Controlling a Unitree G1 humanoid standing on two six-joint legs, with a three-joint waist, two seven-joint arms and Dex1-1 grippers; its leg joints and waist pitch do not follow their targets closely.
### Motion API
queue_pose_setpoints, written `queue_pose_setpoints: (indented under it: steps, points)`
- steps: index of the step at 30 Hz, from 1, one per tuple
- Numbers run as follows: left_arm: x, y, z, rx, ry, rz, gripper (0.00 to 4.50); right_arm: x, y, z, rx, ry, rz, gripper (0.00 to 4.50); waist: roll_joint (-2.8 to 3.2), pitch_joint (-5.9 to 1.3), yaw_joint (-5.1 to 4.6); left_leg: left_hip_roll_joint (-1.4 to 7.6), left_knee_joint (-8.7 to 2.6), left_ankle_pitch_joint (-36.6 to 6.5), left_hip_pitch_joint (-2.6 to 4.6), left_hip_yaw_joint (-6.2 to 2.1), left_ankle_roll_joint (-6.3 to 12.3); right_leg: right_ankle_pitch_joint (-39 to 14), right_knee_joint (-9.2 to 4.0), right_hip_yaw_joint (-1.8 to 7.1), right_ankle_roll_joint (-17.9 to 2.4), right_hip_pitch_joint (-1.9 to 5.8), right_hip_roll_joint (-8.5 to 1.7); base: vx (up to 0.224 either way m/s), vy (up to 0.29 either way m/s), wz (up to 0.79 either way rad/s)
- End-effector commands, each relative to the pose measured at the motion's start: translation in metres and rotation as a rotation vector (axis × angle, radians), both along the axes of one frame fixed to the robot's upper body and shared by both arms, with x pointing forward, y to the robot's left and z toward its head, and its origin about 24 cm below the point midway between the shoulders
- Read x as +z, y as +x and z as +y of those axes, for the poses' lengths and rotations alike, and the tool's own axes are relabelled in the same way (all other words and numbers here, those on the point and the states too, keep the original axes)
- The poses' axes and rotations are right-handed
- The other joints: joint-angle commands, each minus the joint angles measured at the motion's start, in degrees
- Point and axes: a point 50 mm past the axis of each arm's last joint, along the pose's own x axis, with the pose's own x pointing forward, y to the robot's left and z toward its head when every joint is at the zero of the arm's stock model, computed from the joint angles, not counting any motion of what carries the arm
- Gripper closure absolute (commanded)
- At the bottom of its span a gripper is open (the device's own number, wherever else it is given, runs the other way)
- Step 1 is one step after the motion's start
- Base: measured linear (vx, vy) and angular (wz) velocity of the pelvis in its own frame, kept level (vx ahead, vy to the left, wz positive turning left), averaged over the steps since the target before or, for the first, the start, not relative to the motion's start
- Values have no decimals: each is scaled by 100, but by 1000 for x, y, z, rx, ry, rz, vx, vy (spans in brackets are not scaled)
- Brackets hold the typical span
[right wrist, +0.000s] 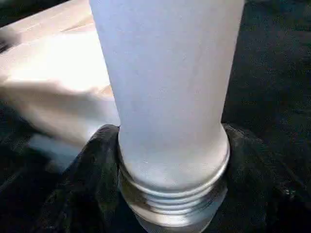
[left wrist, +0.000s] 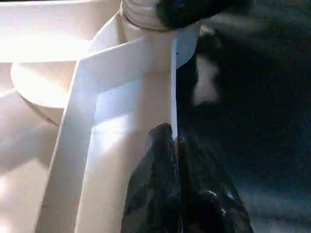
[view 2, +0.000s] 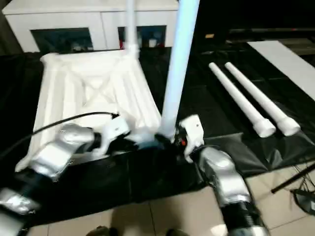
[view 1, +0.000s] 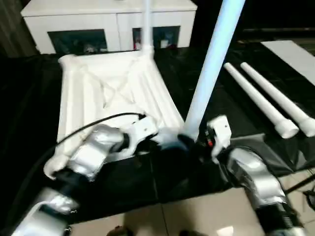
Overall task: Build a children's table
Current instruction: Rotate leg to tighten
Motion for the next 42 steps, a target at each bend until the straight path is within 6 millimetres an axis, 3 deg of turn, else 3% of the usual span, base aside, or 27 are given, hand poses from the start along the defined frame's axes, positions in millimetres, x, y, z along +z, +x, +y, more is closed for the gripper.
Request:
queue_pose_setpoints:
  steps: [1, 6, 12, 15, 16, 21, 23, 24, 28, 31, 32, 33, 36, 37, 39, 41, 42]
  points:
    - [1, 8, 2, 91, 2, -19, 450, 2, 6, 3, -84, 21, -15, 178, -17, -402, -7, 252, -454, -2356, 188, -128, -153, -2539, -433, 194, -1061, 201, -313, 0, 0, 0]
    - [-1, 26, -26, 376, -78, -33, 450, -1, 16, 43, -299, 97, -1, 178, -21, -393, -38, 231, -440, -2516, 230, -122, -172, -2790, -509, 180, -922, 134, -298, 0, 0, 0]
    - [0, 25, -36, 342, -90, -45, 450, -1, 16, 56, -289, 101, -16, 178, -22, -426, -5, 233, -462, -2217, 163, -117, -19, -2378, -468, 188, -857, 193, -293, 0, 0, 0]
    - [0, 24, -35, 325, -85, -47, 450, 0, 17, 48, -318, 93, -41, 178, -23, -424, -1, 232, -461, -2135, 154, -106, 32, -2267, -456, 193, -897, 202, -291, 0, 0, 0]
    - [-1, 24, -34, 321, -83, -46, 450, 1, 18, 44, -335, 104, -47, 143, -15, -424, 1, 233, -459, -2136, 159, -103, 43, -2273, -461, 193, -905, 198, -295, 0, 0, 0]
    - [-1, 24, -34, 309, -79, -46, 450, 4, 19, 35, -363, 122, -75, 98, 7, -410, -6, 235, -473, -2272, 164, -109, 39, -2375, -485, 188, -879, 187, -288, 0, 0, 0]
    - [-2, 23, -35, 297, -78, -42, 450, 7, 18, 30, -382, 108, -97, 74, -15, -417, -60, 227, -494, -2286, 104, -141, 6, -2399, -459, 165, -826, 246, -282, 0, 0, 0]
    - [-2, 23, -35, 296, -79, -41, 450, 8, 18, 29, -383, 106, -98, 65, -15, -413, -77, 225, -495, -2281, 99, -138, 14, -2397, -464, 167, -821, 236, -279, 0, 0, 0]
    - [-2, 24, -37, 287, -78, -63, 450, 17, 12, 18, -403, 88, -159, 54, -21, -419, -63, 228, -462, -2205, 154, -102, 99, -2394, -491, 193, -871, 191, -285, 0, 0, 0]
    - [2, 27, -36, 318, -111, -88, 450, 23, 3, 9, -412, 109, -197, 54, 26, -418, -50, 231, -478, -2223, 141, -112, 98, -2377, -495, 184, -842, 205, -271, 0, 0, 0]
    - [2, 27, -36, 318, -111, -88, 450, 23, 3, 9, -412, 109, -197, 54, 3, -417, -54, 230, -478, -2236, 134, -109, 103, -2391, -503, 184, -826, 209, -270, 0, 0, 0]
    - [14, 32, -33, 355, -195, -112, 423, 26, -2, 5, -418, 104, -215, 51, 1, -420, -61, 232, -485, -2263, 129, -122, 94, -2438, -494, 177, -842, 216, -279, 0, 0, 0]
    - [28, 36, -25, 386, -255, -157, 403, 29, -8, 2, -424, 95, -234, 50, 45, -450, -58, 234, -477, -2235, 117, -122, 100, -2207, -482, 175, -934, 213, -271, 0, 0, 0]
    - [43, 40, -13, 421, -290, -223, 387, 29, -10, 0, -440, 95, -230, 50, 81, -454, -64, 234, -476, -2251, 118, -131, 95, -2142, -464, 171, -971, 218, -265, 0, 0, 0]
    - [50, 41, -6, 438, -299, -253, 380, 29, -11, -1, -444, 100, -224, 50, 70, -455, -81, 249, -485, -2270, 108, -135, 86, -2016, -447, 164, -1007, 238, -266, 0, 0, 0]
    - [67, 45, 20, 508, -286, -331, 365, 28, -11, -2, -438, 85, -211, 50, 92, -443, -93, 244, -479, -2407, 151, -130, 39, -2118, -445, 166, -992, 210, -248, 0, 0, 0]
    - [68, 45, 22, 513, -284, -333, 354, 28, -11, -2, -438, 84, -210, 50, 91, -443, -92, 237, -477, -2380, 146, -127, 35, -2115, -444, 168, -988, 213, -247, 0, 0, 0]
